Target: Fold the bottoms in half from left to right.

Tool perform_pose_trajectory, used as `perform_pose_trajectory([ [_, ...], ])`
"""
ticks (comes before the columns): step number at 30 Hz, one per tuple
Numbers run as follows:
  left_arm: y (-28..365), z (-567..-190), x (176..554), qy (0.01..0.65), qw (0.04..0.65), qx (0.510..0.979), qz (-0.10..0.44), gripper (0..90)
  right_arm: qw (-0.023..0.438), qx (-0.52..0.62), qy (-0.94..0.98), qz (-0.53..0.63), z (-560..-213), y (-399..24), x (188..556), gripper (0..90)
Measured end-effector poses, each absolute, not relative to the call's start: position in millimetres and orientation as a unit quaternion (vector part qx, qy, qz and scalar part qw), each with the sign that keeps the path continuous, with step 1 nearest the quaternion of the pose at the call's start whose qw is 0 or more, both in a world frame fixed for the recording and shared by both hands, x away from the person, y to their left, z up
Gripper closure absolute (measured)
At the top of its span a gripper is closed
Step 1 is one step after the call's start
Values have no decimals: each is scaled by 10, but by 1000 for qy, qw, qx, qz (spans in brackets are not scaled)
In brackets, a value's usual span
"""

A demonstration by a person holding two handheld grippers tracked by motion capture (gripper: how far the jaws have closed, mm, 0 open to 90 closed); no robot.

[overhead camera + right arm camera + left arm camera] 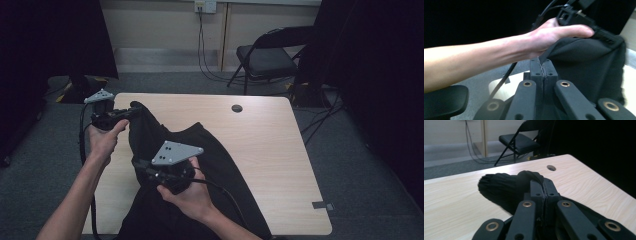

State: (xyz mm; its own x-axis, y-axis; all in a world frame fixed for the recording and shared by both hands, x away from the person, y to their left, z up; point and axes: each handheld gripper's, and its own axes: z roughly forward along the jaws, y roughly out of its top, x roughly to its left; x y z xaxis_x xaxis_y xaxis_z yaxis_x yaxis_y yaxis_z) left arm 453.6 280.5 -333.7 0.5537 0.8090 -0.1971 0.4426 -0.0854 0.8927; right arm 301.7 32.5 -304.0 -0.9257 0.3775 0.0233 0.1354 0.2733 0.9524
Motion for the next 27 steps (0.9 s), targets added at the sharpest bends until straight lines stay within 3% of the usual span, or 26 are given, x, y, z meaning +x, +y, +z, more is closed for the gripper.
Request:
perform_pose_trajectory([
  [4,2635,-3501,4577,439,501,727,163,887,100,178,788,581,-3112,155,3056,892],
  [13,1929,-3837,4880,429,486,752,120,885,138,261,784,546,-3422,-693,3149,891],
  [20,1443,-4256,5120,432,463,767,101,855,168,336,803,462,-3946,-1273,3368,889],
  [23,1406,-4348,5138,425,465,771,98,746,167,370,808,427,-4201,-1469,3467,878],
  [24,1389,-4374,5135,428,462,770,104,746,167,370,808,427,-4201,-1469,3467,878],
  [25,1395,-4362,5118,425,473,764,106,660,160,389,811,407,-4358,-1571,3503,874],
  [27,1418,-4307,5087,424,482,759,114,596,154,395,817,391,-4473,-1629,3505,853],
])
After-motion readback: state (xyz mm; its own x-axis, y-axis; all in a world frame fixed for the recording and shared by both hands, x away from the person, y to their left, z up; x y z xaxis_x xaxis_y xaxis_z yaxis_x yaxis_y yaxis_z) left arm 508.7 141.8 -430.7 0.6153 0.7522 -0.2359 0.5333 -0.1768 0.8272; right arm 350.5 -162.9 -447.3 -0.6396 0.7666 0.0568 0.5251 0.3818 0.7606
